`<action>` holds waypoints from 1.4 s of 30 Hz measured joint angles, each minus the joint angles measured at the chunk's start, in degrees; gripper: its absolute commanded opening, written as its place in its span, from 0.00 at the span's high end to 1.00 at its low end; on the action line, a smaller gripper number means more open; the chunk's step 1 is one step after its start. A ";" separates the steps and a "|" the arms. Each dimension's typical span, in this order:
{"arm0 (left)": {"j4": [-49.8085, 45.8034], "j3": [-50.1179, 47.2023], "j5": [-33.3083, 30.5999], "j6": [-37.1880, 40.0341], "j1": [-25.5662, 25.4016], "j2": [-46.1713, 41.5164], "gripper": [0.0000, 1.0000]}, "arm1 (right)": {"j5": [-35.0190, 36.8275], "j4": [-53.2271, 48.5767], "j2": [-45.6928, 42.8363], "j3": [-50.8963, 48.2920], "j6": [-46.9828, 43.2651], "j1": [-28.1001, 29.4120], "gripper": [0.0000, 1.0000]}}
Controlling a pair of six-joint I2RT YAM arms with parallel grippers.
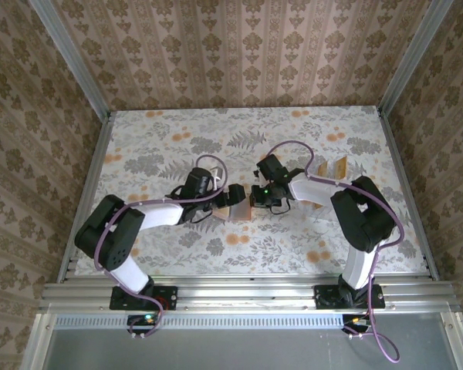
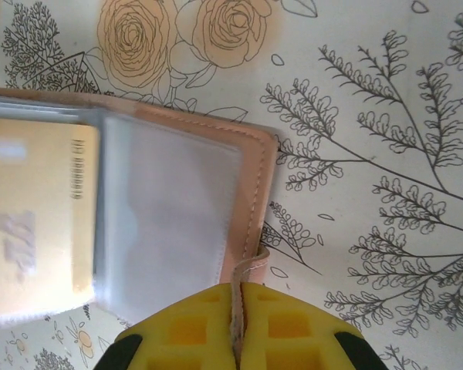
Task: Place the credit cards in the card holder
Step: Close the card holder at the center of the table.
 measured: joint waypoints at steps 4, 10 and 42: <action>1.66 0.33 0.92 -0.72 -0.85 0.00 0.00 | -0.02 0.17 0.07 0.00 0.02 -0.22 1.00; 1.68 0.94 0.61 -1.20 -1.31 0.00 0.00 | -0.04 0.11 0.09 -0.02 0.00 -0.85 0.84; 8.74 -0.66 0.20 -5.09 -10.88 -1.88 0.00 | -2.56 1.42 -6.16 -4.02 2.38 -9.66 0.60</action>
